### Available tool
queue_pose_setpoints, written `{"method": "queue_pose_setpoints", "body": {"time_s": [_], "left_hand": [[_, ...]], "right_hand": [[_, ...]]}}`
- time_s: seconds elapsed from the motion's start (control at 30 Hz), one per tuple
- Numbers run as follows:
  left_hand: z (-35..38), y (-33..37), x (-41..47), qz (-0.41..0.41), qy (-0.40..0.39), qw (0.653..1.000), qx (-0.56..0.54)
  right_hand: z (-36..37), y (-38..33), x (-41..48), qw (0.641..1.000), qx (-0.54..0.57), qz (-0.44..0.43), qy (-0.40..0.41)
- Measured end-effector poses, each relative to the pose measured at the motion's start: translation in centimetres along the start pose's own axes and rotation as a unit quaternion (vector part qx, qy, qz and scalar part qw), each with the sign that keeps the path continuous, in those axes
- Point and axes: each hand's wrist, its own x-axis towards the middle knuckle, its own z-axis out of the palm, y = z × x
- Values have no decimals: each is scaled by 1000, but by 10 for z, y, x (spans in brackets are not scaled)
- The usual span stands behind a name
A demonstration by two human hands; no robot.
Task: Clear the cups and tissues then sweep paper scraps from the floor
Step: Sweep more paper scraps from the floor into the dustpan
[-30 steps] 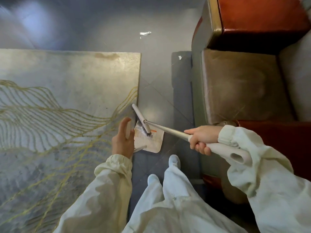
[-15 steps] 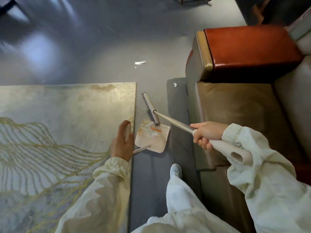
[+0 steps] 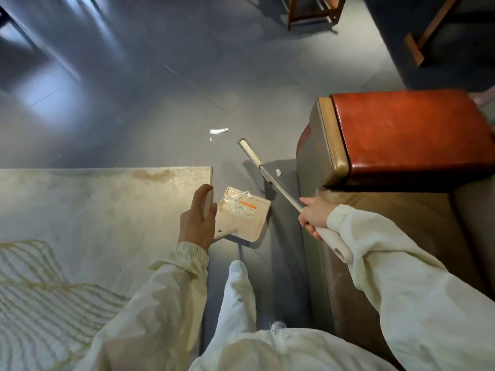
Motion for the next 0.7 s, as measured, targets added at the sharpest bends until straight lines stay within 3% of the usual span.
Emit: {"method": "queue_pose_setpoints", "body": {"time_s": [0.2,0.43,0.53,0.7], "left_hand": [[20,2,103,18,-60,998,15],[50,16,182,0,-70,997,21],[65,26,215,10,-88,996,28],[81,41,251,0,-105,993,54]], "right_hand": [[1,-11,76,991,-103,18,79],[-51,-39,143,978,-177,50,97],[-74,-50,170,981,-167,78,64],[-77,-66,184,988,-123,73,-60]]}}
